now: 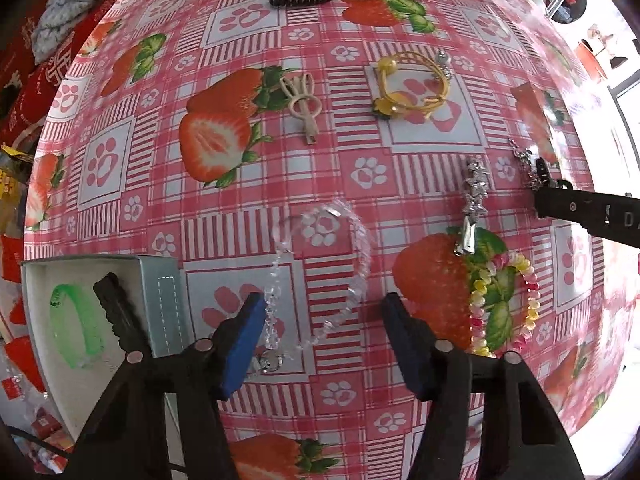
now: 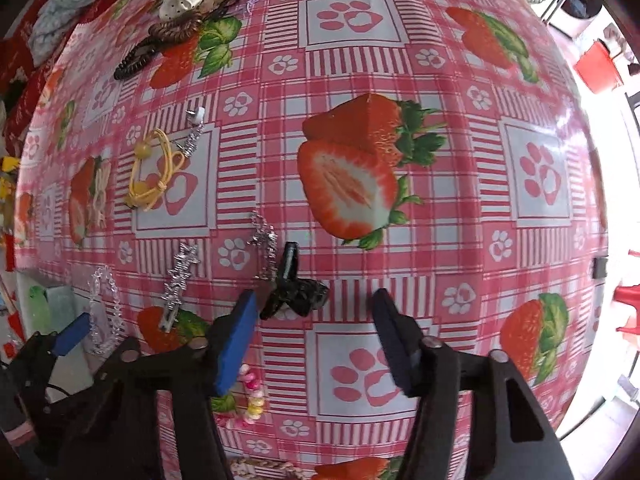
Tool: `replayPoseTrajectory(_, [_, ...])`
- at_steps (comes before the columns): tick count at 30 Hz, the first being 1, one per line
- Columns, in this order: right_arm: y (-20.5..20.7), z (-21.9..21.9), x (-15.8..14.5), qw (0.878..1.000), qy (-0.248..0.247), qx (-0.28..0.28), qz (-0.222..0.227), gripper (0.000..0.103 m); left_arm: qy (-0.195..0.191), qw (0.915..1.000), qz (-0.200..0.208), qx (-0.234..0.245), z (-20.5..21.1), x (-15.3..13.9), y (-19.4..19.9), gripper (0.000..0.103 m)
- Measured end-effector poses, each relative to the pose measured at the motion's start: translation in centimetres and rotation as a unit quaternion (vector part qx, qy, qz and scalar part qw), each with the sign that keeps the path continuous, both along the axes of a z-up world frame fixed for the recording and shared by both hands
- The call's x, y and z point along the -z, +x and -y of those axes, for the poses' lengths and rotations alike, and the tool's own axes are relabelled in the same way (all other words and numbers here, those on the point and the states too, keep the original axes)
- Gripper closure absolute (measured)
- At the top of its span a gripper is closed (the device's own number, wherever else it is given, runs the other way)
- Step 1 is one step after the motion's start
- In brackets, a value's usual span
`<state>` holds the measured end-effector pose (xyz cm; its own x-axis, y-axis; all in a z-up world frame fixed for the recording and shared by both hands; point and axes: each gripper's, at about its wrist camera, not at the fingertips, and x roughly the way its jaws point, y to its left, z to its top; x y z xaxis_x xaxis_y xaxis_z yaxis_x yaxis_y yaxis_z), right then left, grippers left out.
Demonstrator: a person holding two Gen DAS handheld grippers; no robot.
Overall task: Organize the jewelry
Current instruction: 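Grasp the clear beaded bracelet with the left tool while the right tool grasps the black claw clip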
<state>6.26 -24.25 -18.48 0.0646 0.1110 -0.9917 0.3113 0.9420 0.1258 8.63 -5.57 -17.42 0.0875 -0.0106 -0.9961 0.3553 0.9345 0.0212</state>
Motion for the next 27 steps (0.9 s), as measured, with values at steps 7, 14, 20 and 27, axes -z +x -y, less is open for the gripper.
replayPoseTrajectory(7, [-0.9, 0.7, -0.2, 1.0, -0.016, 0.006, 0.007, 0.086, -0.013, 0.9994, -0.004, 0.033, 1.8, -0.6, -1.3, 0.088])
replayPoseTrajectory(14, [-2.0, 2.6, -0.4, 0.999, 0.017, 0.03, 0.018, 0.094, -0.04, 0.9988, -0.01, 0.025, 1.8, -2.1, -2.5, 0.088])
replayPoseTrajectory(20, [-3.3, 3.2, -1.3, 0.998, 0.034, 0.031, 0.033, 0.095, -0.05, 0.9985, -0.006, 0.021, 0.9, -3.9, -2.8, 0.088])
replayPoseTrajectory(27, [-3.8, 4.1, -2.5, 0.999, 0.001, 0.005, 0.047, 0.049, -0.046, 0.9988, -0.011, 0.013, 0.8, -3.7, -2.7, 0.088])
